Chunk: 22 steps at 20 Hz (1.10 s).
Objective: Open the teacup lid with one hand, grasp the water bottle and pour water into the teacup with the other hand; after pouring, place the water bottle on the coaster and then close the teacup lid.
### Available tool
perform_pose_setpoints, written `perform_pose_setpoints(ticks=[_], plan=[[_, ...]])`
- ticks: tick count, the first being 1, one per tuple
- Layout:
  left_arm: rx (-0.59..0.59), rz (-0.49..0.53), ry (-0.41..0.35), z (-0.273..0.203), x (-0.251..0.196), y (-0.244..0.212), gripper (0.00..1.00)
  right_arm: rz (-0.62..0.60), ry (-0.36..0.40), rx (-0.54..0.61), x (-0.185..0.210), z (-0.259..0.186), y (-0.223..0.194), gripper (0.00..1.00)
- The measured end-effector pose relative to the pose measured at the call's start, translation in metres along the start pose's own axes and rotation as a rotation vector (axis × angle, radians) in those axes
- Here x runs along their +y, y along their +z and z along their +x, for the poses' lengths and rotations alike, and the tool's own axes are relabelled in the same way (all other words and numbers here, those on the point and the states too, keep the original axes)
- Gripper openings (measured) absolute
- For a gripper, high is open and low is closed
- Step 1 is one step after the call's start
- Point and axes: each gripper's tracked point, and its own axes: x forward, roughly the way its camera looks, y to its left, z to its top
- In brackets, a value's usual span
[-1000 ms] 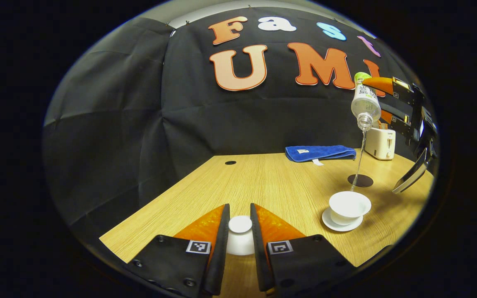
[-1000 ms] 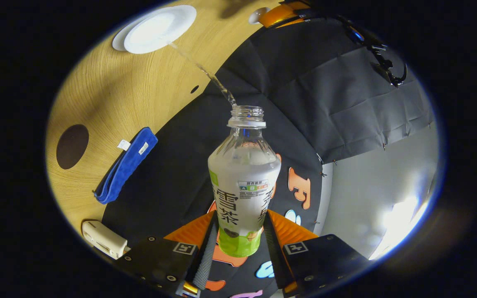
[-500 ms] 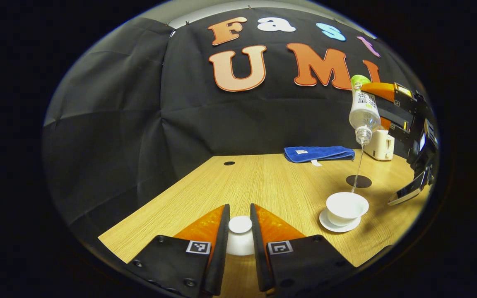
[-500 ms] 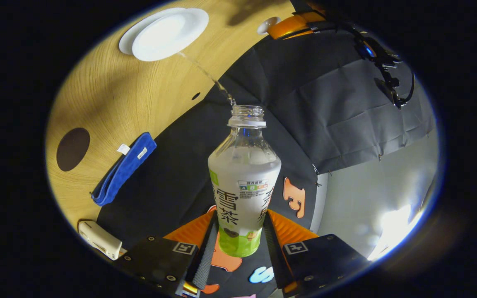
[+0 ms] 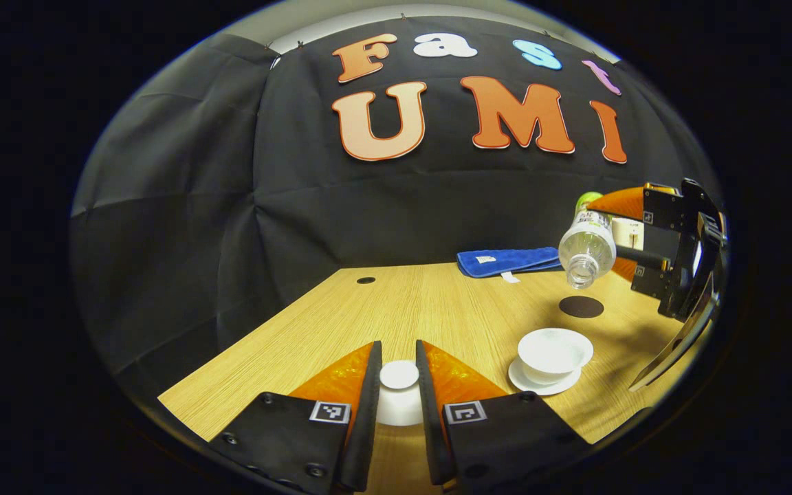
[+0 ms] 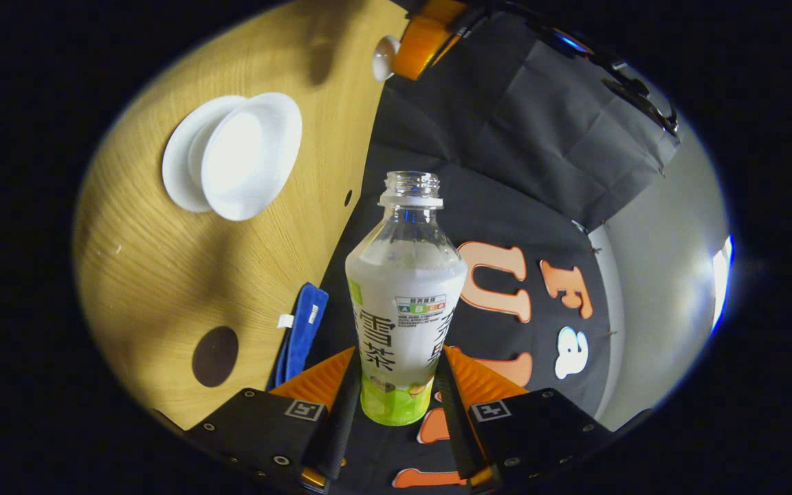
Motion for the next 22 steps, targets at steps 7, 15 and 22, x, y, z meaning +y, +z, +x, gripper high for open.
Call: perform_pose_setpoints(ticks=[7,15,22], plan=[[-0.039,-0.019,-0.035,0.001,-0.021,0.019,0.36,0.566,0.020,0.103,-0.016,0.014,-0.030,0.63],[-0.087,-0.036,-0.073,0.004,-0.046,0.040,0.36,1.139,0.044,0.266,-0.002,0.030,-0.081,0.63],[-0.094,-0.074,-0.101,0.008,-0.063,0.042,0.36,1.583,0.153,0.371,0.057,0.035,-0.101,0.63]])
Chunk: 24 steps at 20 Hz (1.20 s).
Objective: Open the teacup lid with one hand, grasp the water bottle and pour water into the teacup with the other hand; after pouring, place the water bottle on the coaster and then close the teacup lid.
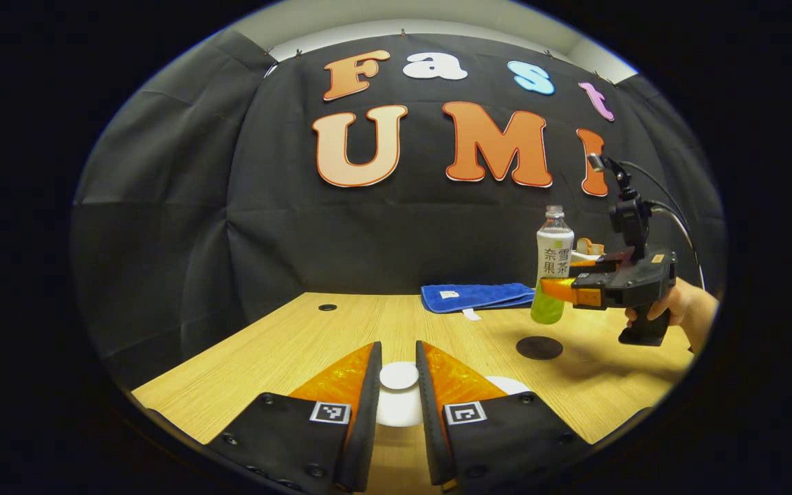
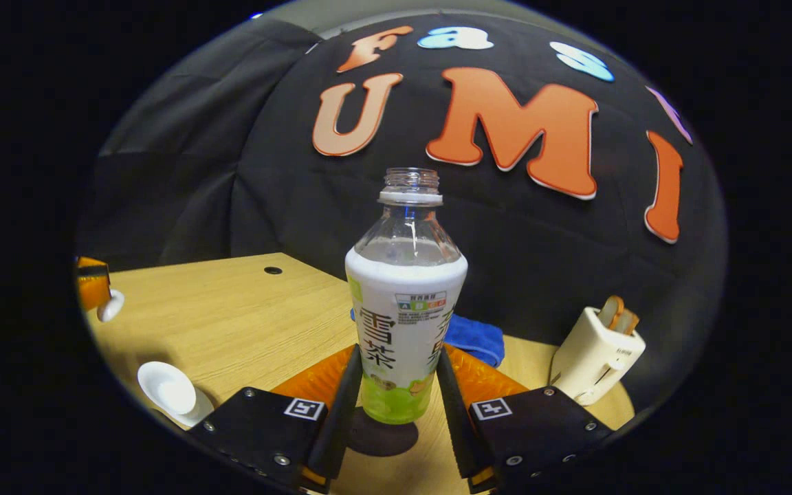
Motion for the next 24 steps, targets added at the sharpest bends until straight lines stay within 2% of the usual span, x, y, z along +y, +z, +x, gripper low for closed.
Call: perform_pose_setpoints(ticks=[7,10,14,16,18,19,21,24], plan=[[0.025,-0.017,-0.035,0.010,-0.022,-0.008,0.36,0.085,0.019,0.107,0.001,0.006,-0.060,0.64],[0.037,-0.027,-0.056,0.016,-0.033,-0.012,0.36,0.130,0.021,0.107,-0.002,0.005,-0.063,0.64],[0.052,-0.055,-0.091,0.025,-0.050,-0.016,0.36,0.119,0.044,0.108,0.001,0.005,-0.062,0.64],[0.060,-0.067,-0.116,0.029,-0.061,-0.020,0.36,0.134,0.077,0.112,0.008,0.001,-0.066,0.68],[0.073,-0.069,-0.137,0.032,-0.071,-0.026,0.34,0.125,0.079,0.104,0.007,-0.003,-0.067,0.72],[0.075,-0.066,-0.147,0.033,-0.076,-0.028,0.34,0.122,0.078,0.098,0.007,-0.005,-0.065,0.80],[0.084,-0.056,-0.161,0.034,-0.083,-0.032,0.36,0.121,0.077,0.083,0.005,-0.009,-0.063,0.88],[0.099,-0.048,-0.185,0.036,-0.095,-0.041,0.34,0.138,0.078,0.086,0.003,-0.018,-0.066,0.94]])
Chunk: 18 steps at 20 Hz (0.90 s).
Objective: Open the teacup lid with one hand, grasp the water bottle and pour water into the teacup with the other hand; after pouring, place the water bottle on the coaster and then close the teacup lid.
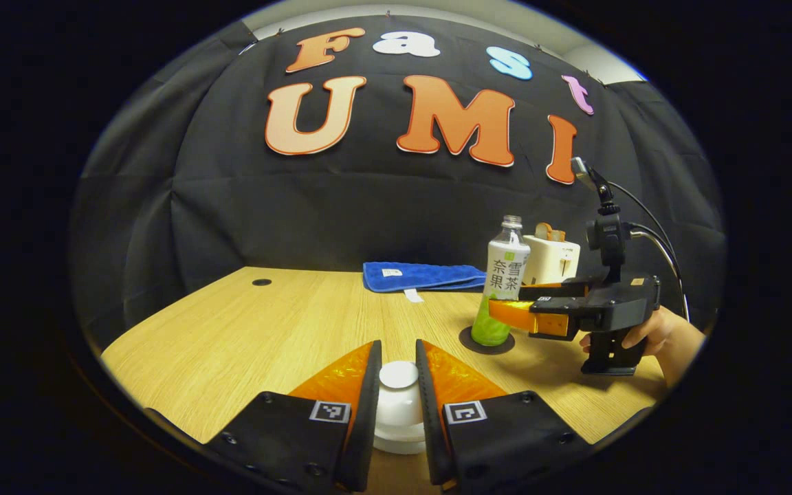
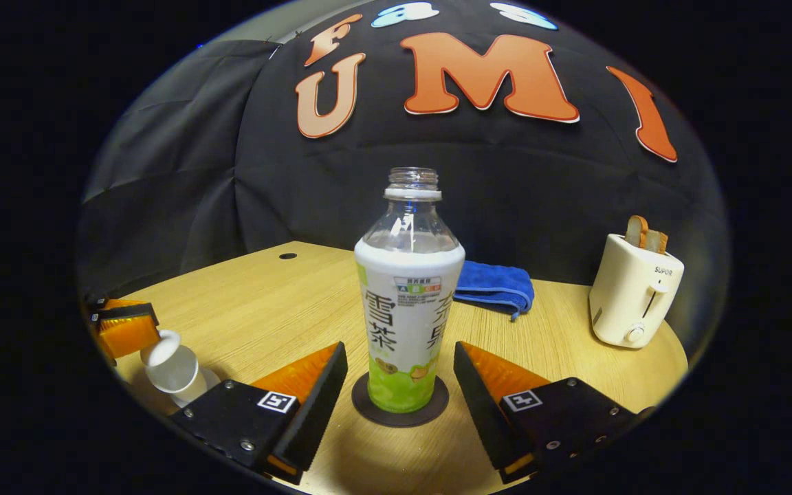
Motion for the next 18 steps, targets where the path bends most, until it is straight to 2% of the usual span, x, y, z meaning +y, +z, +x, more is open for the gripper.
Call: perform_pose_setpoints(ticks=[5,9,10,12,13,14,15,18], plan=[[0.057,0.040,0.005,0.000,-0.004,-0.022,0.36,0.012,-0.018,-0.044,-0.008,-0.023,0.009,0.94],[0.056,0.070,0.021,-0.001,-0.003,-0.018,0.35,0.014,-0.037,-0.084,-0.015,-0.042,0.018,0.95],[0.039,0.070,0.027,-0.001,-0.003,-0.012,0.40,0.014,-0.045,-0.095,-0.017,-0.048,0.021,0.95],[0.004,0.073,0.041,-0.003,-0.002,0.001,0.60,0.007,-0.067,-0.126,-0.021,-0.060,0.031,0.95],[-0.015,0.083,0.058,-0.004,0.001,0.008,0.63,0.003,-0.074,-0.146,-0.022,-0.068,0.037,0.95],[-0.028,0.087,0.065,-0.005,0.002,0.016,0.74,-0.007,-0.086,-0.167,-0.023,-0.074,0.043,0.95],[-0.046,0.084,0.069,-0.008,0.000,0.025,0.75,-0.021,-0.098,-0.188,-0.025,-0.081,0.049,0.95],[-0.128,0.081,0.076,-0.017,-0.006,0.065,0.88,-0.058,-0.126,-0.231,-0.023,-0.094,0.063,0.95]])
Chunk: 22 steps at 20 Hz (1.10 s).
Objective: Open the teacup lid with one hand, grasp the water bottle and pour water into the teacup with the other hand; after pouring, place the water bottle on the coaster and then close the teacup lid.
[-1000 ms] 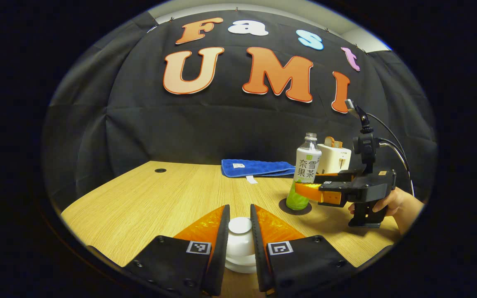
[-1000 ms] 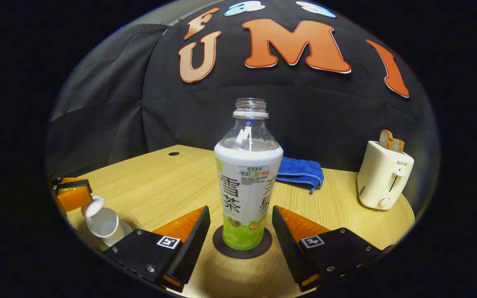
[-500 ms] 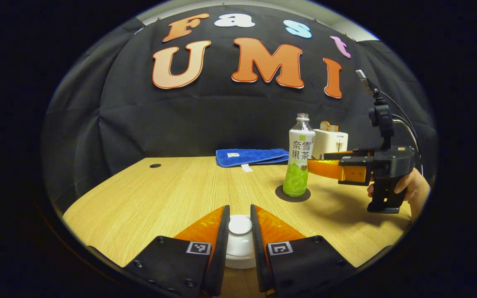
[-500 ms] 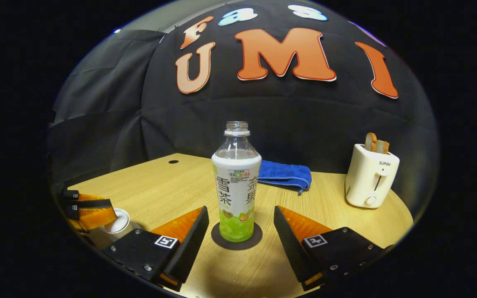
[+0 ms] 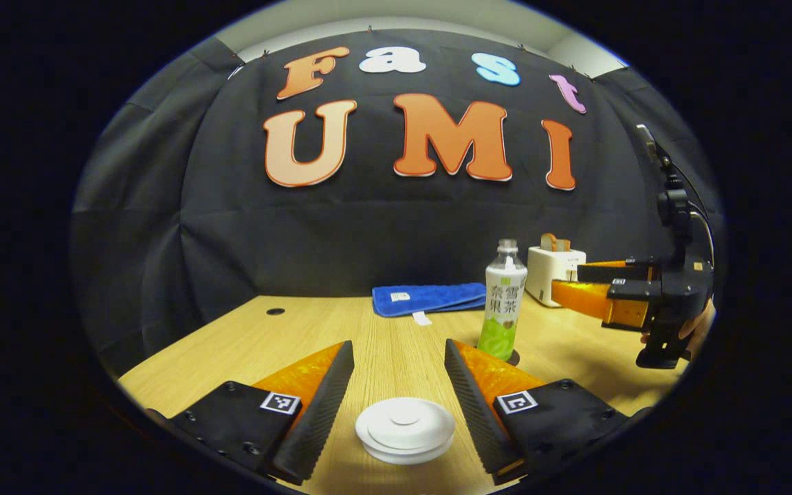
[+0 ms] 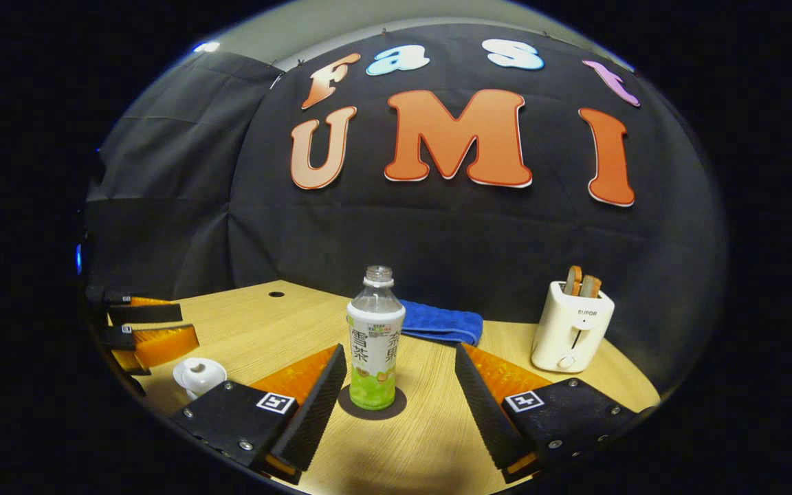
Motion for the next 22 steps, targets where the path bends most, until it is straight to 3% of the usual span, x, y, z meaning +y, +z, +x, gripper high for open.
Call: perform_pose_setpoints(ticks=[10,15,16,17,22], plan=[[-0.175,0.009,0.023,-0.019,-0.010,0.090,0.93,0.005,-0.035,-0.141,-0.005,-0.056,0.063,0.96],[-0.206,0.010,0.047,-0.025,-0.008,0.106,0.96,-0.019,-0.059,-0.166,-0.012,-0.078,0.073,0.97],[-0.205,0.012,0.049,-0.026,-0.008,0.105,0.97,-0.014,-0.061,-0.162,-0.013,-0.081,0.072,0.97],[-0.207,0.010,0.056,-0.026,-0.007,0.106,0.92,-0.009,-0.062,-0.157,-0.014,-0.083,0.069,0.98],[-0.183,0.004,0.074,-0.025,0.000,0.094,0.95,-0.007,-0.071,-0.140,-0.016,-0.090,0.059,0.98]])
